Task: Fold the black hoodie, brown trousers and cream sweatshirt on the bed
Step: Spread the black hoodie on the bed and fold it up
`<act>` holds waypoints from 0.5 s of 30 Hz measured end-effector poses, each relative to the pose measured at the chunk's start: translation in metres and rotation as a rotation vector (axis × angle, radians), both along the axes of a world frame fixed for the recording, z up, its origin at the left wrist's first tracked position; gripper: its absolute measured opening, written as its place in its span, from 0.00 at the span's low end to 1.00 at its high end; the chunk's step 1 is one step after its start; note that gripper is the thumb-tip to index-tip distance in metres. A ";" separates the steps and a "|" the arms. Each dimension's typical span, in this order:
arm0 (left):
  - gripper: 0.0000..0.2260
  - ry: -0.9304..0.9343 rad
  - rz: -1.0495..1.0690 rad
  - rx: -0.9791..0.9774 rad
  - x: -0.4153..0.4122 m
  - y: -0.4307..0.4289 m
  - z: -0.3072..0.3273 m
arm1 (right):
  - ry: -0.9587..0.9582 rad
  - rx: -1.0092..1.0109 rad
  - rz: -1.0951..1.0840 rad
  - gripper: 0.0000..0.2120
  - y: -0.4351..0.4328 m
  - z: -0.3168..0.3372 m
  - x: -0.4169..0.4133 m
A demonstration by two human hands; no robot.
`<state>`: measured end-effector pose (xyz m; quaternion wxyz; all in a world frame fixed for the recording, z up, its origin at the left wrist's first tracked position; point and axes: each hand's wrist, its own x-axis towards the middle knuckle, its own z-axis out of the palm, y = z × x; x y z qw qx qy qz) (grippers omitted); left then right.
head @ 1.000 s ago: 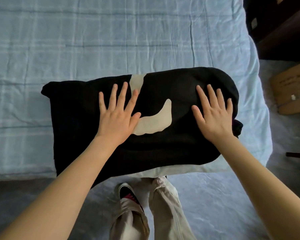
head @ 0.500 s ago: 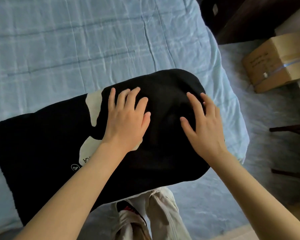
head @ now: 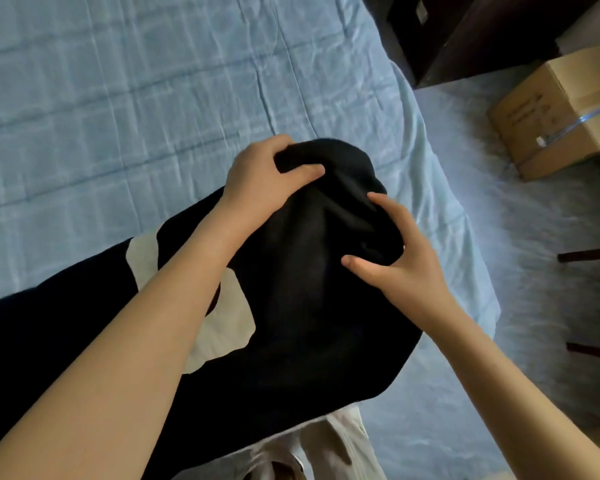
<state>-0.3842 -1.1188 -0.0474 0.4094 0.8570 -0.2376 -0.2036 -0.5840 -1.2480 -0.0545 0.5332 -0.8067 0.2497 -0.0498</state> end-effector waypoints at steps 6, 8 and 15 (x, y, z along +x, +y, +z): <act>0.20 -0.195 0.114 -0.192 0.079 -0.055 0.026 | -0.097 -0.200 0.063 0.38 -0.070 0.031 0.085; 0.20 -0.220 0.016 0.015 0.092 -0.080 0.013 | 0.085 -0.286 0.121 0.39 -0.094 0.022 0.105; 0.26 -0.693 0.097 0.474 0.022 -0.019 -0.014 | -0.068 -0.811 0.212 0.31 -0.046 0.004 0.125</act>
